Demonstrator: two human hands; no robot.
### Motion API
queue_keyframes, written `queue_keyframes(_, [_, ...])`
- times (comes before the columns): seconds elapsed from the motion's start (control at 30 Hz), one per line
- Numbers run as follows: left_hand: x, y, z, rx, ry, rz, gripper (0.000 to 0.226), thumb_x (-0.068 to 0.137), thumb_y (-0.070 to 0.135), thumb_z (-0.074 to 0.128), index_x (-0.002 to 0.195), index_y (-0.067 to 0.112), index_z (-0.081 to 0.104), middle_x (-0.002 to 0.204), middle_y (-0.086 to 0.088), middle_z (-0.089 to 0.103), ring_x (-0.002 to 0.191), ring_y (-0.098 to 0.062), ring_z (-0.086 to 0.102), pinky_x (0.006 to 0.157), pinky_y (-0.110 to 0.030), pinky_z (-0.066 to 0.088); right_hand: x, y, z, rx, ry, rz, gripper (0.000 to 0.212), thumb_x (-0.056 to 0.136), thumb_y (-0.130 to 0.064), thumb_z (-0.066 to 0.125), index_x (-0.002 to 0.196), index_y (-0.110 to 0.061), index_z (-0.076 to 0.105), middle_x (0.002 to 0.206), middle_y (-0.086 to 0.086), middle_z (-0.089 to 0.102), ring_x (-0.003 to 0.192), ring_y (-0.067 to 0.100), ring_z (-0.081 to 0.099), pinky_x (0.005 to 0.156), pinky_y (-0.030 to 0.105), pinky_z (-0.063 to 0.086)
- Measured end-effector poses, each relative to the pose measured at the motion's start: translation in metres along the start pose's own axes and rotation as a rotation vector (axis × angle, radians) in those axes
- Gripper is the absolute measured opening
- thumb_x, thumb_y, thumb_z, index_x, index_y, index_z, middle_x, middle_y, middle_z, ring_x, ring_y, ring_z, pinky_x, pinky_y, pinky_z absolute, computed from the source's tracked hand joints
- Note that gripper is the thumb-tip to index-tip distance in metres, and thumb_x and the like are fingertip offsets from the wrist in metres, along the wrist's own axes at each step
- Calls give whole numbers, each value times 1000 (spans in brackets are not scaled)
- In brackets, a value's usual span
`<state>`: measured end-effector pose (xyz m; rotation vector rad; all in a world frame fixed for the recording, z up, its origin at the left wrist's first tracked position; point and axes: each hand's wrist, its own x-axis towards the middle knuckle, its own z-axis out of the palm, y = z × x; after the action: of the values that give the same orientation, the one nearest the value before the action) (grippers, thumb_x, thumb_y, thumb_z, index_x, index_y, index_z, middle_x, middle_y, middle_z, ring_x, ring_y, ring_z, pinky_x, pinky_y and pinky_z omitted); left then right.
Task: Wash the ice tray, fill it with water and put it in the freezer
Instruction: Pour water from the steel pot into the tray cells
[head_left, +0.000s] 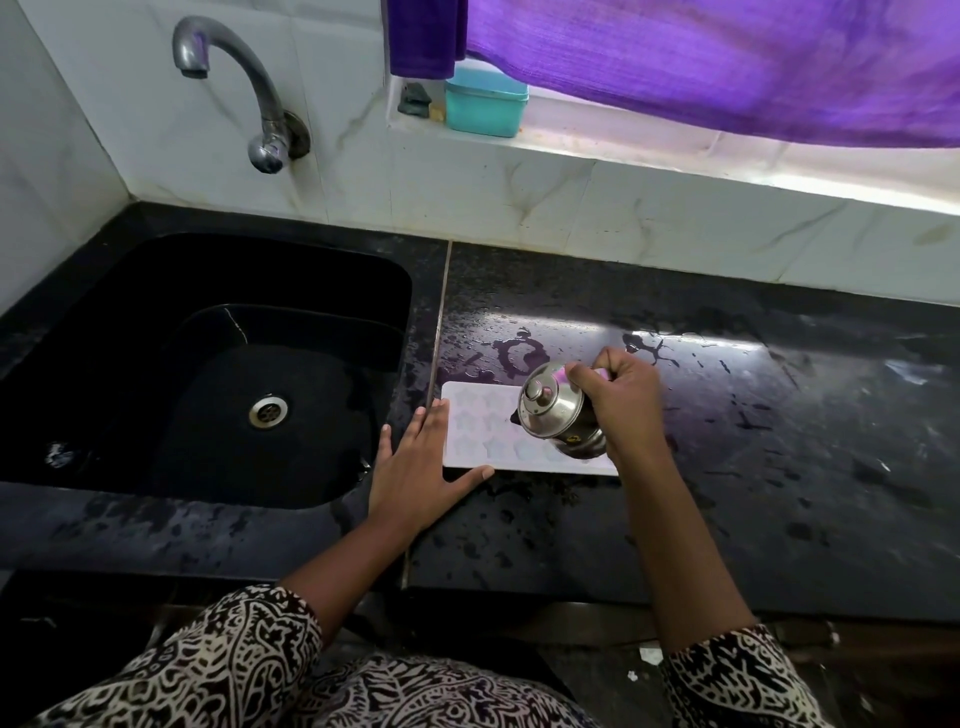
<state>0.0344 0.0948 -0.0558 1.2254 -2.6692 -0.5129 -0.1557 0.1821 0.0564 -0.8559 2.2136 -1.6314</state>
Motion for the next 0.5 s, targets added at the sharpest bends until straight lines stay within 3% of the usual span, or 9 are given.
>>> queue_keyframes(0.13, [0,0,0,12,-9,-2,105,77,85,25,155,21,-1,163,7,9,150,-10,3,119,-47,0,1,1,-1,-4,-2,-4,38,75,-10,70,55,-17,39,54,3,39,56,16,38,57,28,34])
queue_keyframes(0.5, [1,-2,2,27,-10,0,109,71,89,15,155,22,1,163,7,10,149,-10,3,119,-47,1,3,3,-2,-8,-10,1,31,74,-11,70,58,-8,44,57,7,39,57,17,39,58,30,35])
